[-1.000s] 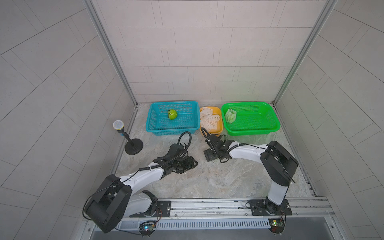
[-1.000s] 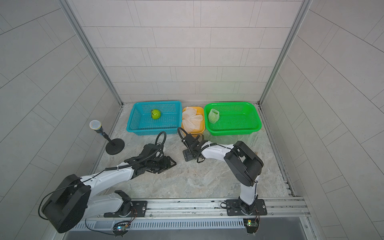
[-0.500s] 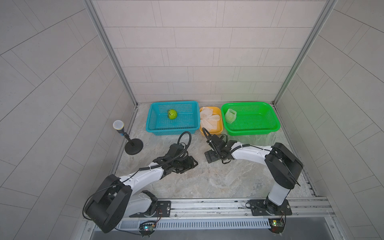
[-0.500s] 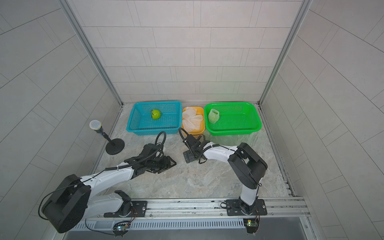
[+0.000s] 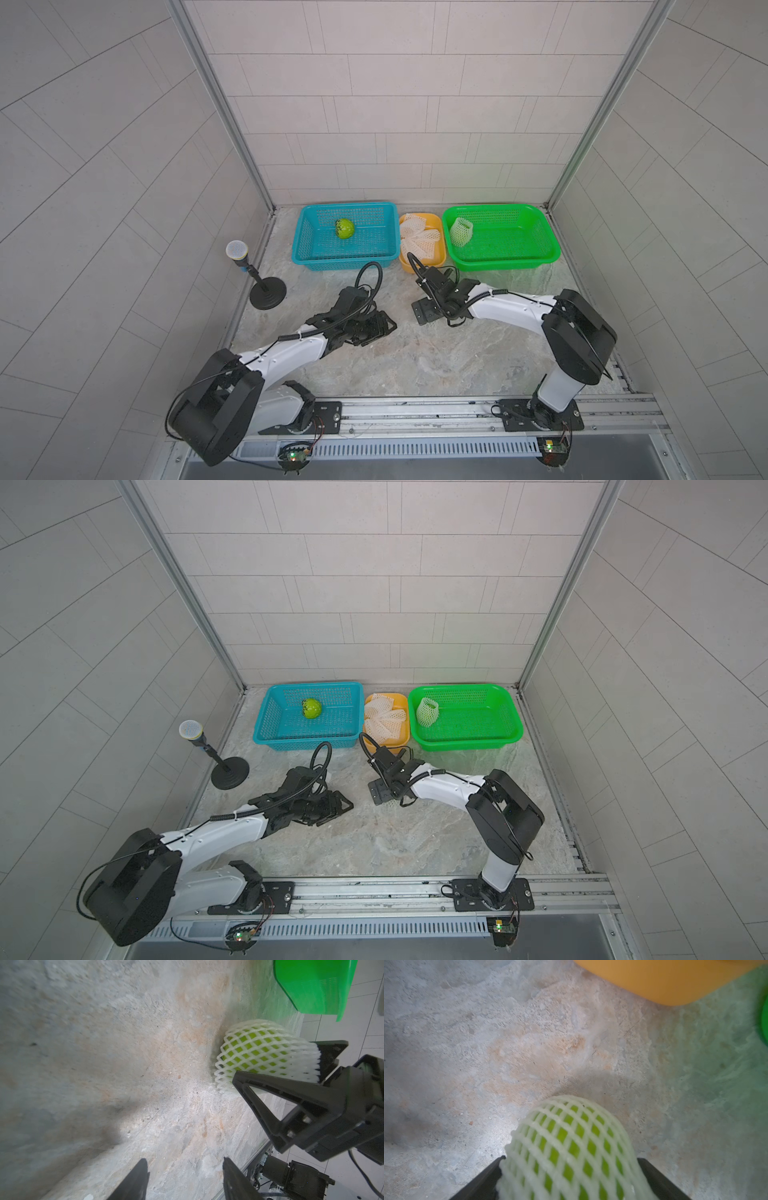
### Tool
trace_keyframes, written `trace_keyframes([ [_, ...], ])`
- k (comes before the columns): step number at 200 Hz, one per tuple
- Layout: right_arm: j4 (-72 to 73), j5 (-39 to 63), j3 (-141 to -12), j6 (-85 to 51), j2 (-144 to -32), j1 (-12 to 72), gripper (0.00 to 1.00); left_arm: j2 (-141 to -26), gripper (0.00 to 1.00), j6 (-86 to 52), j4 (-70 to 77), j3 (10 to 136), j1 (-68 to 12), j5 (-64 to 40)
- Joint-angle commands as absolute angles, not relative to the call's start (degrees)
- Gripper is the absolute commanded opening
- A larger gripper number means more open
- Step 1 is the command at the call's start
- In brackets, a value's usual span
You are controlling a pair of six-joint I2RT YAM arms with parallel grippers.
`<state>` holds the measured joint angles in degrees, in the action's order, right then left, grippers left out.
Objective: Sleeve custard apples in foam nets
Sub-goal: Put on the foam net on the custard apple.
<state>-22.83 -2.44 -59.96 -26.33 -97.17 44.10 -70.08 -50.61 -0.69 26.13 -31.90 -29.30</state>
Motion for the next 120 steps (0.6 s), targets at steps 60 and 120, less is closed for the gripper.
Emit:
trace_keyframes([
  [60, -23.92, -1.30, -59.37, -25.71, -97.81, 44.30, 0.90, -70.36, 0.61, -50.74, 0.09, 25.84, -31.59, -29.61],
  [120, -23.23, -1.73, -58.97, -25.13, -101.72, 45.00, 0.88, -70.27, 0.61, -50.56, -0.18, 26.19, -31.60, -29.49],
])
